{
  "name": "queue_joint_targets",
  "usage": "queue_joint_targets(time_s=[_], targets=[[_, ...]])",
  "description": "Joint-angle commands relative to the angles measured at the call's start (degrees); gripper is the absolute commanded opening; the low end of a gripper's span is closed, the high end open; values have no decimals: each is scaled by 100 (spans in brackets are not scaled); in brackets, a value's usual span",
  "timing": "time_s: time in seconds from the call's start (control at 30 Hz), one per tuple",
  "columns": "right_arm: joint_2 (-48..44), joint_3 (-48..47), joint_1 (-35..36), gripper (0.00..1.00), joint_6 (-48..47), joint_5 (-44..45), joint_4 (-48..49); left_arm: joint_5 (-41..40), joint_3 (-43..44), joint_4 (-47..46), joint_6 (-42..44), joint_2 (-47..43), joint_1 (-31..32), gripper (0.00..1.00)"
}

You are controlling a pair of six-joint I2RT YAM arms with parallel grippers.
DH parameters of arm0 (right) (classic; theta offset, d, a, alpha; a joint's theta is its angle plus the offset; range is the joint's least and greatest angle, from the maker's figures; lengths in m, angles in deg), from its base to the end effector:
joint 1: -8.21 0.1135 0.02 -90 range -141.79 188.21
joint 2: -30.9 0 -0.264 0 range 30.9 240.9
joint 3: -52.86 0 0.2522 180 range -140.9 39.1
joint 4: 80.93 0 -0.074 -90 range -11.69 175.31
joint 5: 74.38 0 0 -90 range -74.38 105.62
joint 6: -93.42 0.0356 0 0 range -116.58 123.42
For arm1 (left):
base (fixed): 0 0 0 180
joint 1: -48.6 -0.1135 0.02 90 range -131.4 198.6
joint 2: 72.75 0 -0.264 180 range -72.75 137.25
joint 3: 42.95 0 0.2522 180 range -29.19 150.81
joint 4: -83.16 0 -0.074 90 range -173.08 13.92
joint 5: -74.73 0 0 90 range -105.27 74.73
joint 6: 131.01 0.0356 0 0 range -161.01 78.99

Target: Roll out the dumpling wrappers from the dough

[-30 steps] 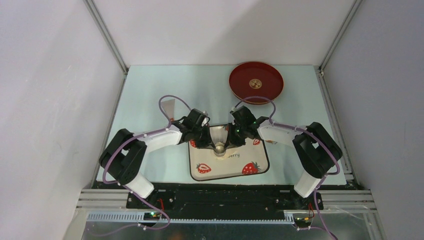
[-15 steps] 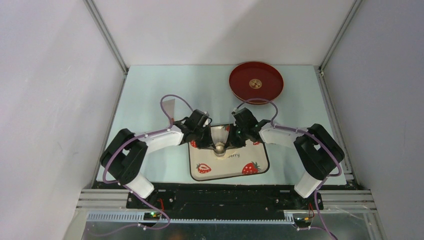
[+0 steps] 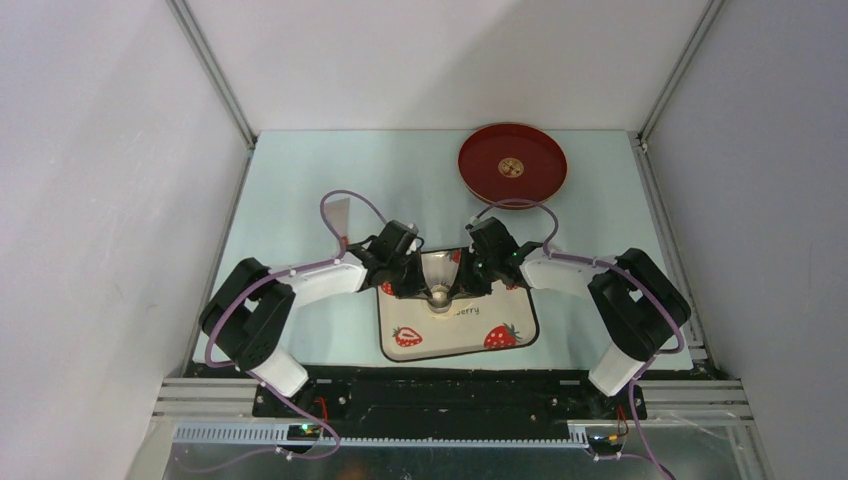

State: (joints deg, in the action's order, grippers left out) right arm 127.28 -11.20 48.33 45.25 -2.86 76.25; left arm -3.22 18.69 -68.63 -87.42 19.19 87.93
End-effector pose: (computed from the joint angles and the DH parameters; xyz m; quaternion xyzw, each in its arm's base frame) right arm 0.2405 0.2174 0.1526 -0.0340 0.9423 0.3095 0.1228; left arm 0.2301 -0.1981 0.1573 -0.0307 0.9571 -0.2576 0.1290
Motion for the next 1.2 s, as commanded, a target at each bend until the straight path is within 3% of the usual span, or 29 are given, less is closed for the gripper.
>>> queue_joint_targets(time_s=[0.0, 1.17], targets=[[695, 356, 257, 0, 187, -182, -434, -133, -386, -50, -206, 618, 311, 0], [1195, 357, 23, 0, 358, -141, -1090, 252, -732, -180, -299, 808, -22, 0]])
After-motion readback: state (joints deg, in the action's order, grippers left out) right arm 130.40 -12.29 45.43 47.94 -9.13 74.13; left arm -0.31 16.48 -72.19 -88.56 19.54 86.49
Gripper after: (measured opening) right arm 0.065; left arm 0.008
